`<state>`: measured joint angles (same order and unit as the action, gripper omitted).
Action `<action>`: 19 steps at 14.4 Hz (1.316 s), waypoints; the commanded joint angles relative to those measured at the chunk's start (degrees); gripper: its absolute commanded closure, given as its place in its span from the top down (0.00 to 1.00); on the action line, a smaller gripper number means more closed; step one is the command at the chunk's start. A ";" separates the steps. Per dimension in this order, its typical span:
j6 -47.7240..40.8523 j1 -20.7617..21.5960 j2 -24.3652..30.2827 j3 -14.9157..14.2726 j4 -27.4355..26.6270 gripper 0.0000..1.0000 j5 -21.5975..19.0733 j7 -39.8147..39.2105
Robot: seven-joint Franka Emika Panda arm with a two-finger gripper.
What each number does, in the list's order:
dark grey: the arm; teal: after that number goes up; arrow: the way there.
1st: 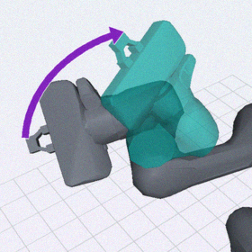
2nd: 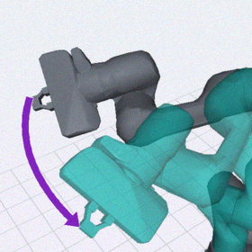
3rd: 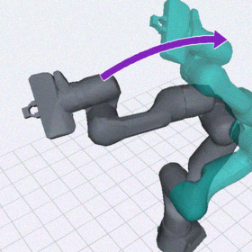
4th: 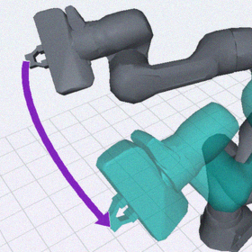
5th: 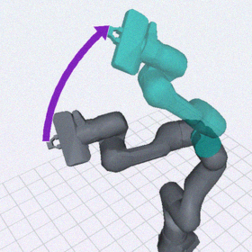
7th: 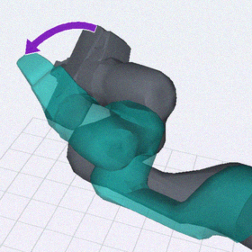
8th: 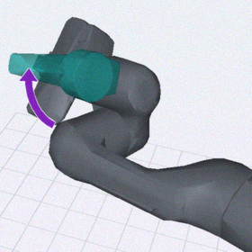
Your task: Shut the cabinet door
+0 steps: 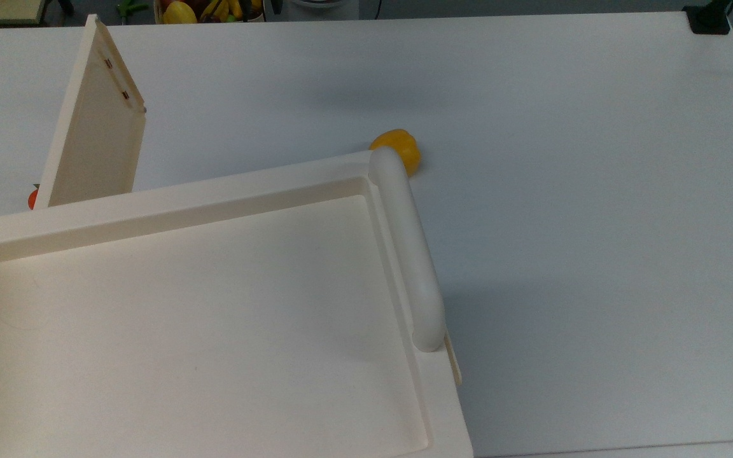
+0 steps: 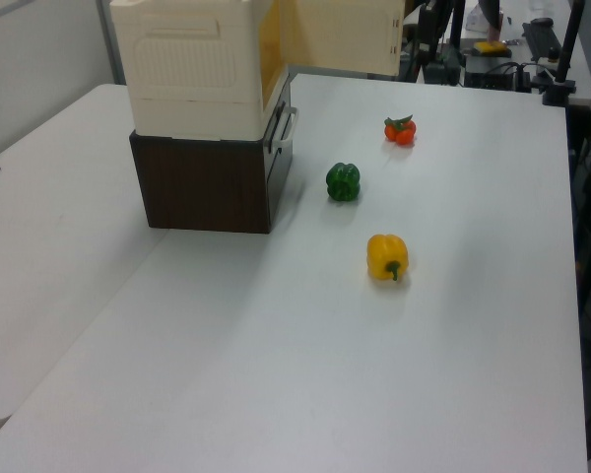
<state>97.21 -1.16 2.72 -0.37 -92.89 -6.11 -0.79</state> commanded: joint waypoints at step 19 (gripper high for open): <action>33.03 -1.48 -6.93 -20.28 -1.86 0.00 -16.21 -17.40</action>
<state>124.76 -3.69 -2.79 -19.97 -93.98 -18.95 -17.59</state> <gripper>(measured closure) 0.991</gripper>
